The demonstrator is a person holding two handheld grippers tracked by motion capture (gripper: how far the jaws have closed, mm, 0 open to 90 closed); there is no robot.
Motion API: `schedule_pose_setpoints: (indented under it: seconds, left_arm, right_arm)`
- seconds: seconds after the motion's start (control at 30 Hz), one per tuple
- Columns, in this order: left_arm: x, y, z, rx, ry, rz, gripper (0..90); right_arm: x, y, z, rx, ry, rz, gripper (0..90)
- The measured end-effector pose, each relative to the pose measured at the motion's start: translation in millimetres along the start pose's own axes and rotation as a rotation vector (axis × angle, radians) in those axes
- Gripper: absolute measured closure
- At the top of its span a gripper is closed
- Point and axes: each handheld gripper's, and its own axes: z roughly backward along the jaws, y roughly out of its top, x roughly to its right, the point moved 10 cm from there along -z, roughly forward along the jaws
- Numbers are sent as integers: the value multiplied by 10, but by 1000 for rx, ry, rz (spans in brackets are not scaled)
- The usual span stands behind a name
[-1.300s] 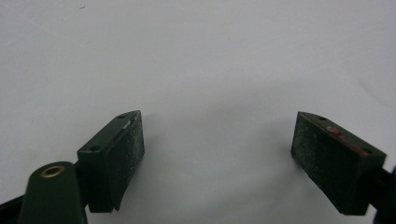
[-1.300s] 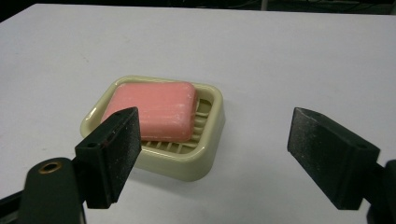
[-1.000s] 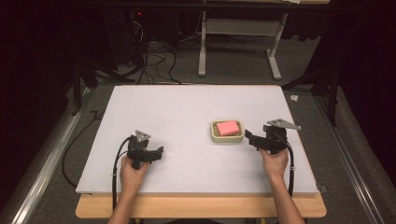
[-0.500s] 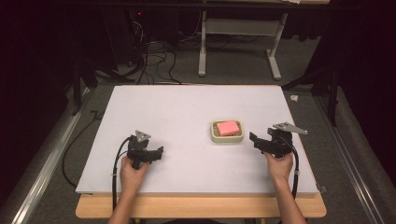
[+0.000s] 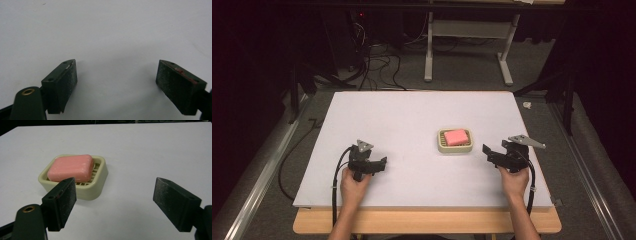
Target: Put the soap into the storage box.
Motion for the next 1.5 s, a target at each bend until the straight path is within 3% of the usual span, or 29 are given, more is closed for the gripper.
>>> schedule_pose_setpoints:
  seconds: [0.87,1.5]
  left_arm:
    - [0,0,0,0,0,1,176]
    - [0,0,0,0,0,1,177]
  right_arm:
    - [99,-305,91,-19,-12,-29,202]
    - [63,-514,47,-74,-17,2,230]
